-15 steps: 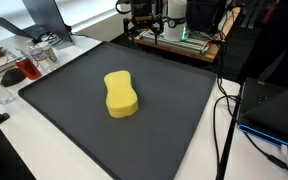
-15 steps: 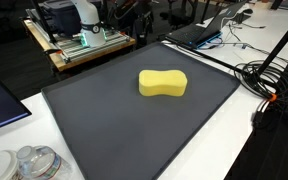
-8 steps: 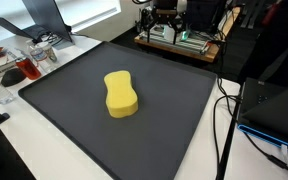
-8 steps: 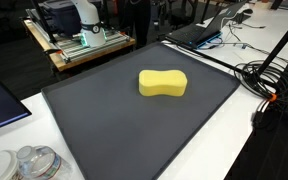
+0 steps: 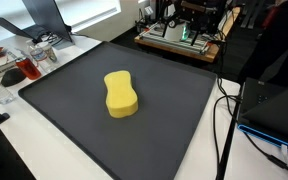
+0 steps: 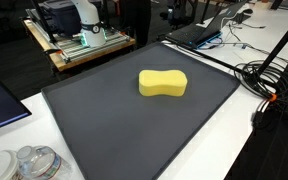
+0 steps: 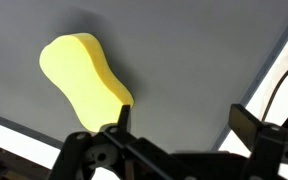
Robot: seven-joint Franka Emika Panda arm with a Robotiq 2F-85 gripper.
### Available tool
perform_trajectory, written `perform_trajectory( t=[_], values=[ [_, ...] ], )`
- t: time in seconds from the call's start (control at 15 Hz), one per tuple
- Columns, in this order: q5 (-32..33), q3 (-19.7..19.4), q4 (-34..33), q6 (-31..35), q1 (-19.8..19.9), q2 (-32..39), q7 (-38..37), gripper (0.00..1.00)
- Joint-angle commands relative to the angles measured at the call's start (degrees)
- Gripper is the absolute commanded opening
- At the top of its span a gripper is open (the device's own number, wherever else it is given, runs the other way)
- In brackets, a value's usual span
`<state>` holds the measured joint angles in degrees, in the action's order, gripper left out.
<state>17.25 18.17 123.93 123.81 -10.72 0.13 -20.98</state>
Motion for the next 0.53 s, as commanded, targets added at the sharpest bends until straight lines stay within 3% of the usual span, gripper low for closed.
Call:
perform_trajectory(
  t=[0.0,0.27,0.47],
  values=[
    [3.0,-1.1,-12.4,-7.9,-3.1,9.6,-5.3,1.00],
    [0.0,-3.6,-23.1,-13.3,-4.7,16.2,-2.8,1.00],
    [-3.8,-5.1,-29.2,-15.0,-3.8,19.1,2.3,1.00]
  ],
)
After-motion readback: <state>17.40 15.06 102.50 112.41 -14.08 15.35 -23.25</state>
